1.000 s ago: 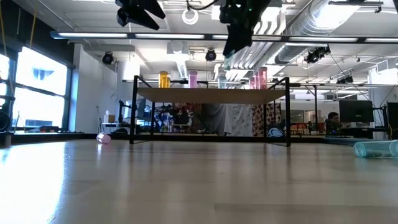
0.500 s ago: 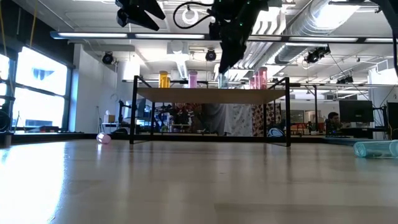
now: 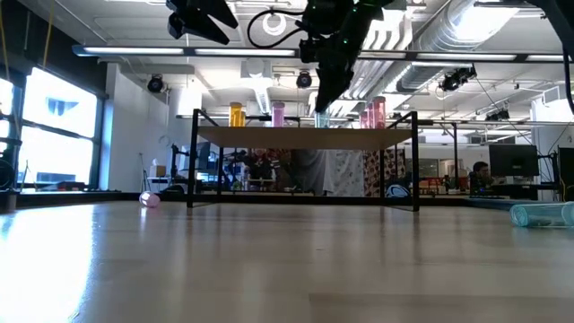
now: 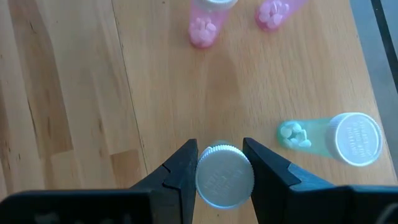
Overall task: Pick and place medicine bottles onto shelf by color
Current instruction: Put the bottom blue medicine bottle on the shelf aligned with the other blue medicine bottle
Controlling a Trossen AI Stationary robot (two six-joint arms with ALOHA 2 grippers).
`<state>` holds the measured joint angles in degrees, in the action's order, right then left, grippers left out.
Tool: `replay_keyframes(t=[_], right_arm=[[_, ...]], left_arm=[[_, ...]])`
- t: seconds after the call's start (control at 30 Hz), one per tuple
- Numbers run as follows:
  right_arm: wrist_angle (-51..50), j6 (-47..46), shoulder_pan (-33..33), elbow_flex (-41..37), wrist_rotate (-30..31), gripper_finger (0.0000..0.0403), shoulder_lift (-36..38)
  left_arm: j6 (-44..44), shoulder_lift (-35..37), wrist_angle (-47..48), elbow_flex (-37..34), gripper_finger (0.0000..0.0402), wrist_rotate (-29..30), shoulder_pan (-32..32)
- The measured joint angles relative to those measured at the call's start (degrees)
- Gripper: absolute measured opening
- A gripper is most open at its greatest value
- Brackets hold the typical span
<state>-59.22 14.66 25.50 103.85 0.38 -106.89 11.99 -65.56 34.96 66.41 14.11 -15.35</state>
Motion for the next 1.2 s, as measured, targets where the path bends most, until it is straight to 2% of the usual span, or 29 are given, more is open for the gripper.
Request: replay_keyframes(t=[0.27, 0.43, 0.6, 1.2], right_arm=[[0.2, 0.9, 0.0, 0.0, -0.1, 0.0106, 0.0], [0.3, 0.9, 0.0, 0.0, 0.1, 0.0138, 0.0], [1.3, 1.1, 0.0, 0.0, 3.3, 0.0160, 0.0], [0.4, -0.3, 0.0, 0.0, 3.0, 0.0161, 1.3]], left_arm=[[0.0, 0.0, 0.0, 0.0, 0.0241, 0.0, 0.0], [0.0, 0.0, 0.0, 0.0, 0.0241, 0.0, 0.0], [0.0, 0.0, 0.0, 0.0, 0.0241, 0.0, 0.0], [3.1, 0.0, 0.5, 0.0, 0.0241, 1.2, 0.0]])
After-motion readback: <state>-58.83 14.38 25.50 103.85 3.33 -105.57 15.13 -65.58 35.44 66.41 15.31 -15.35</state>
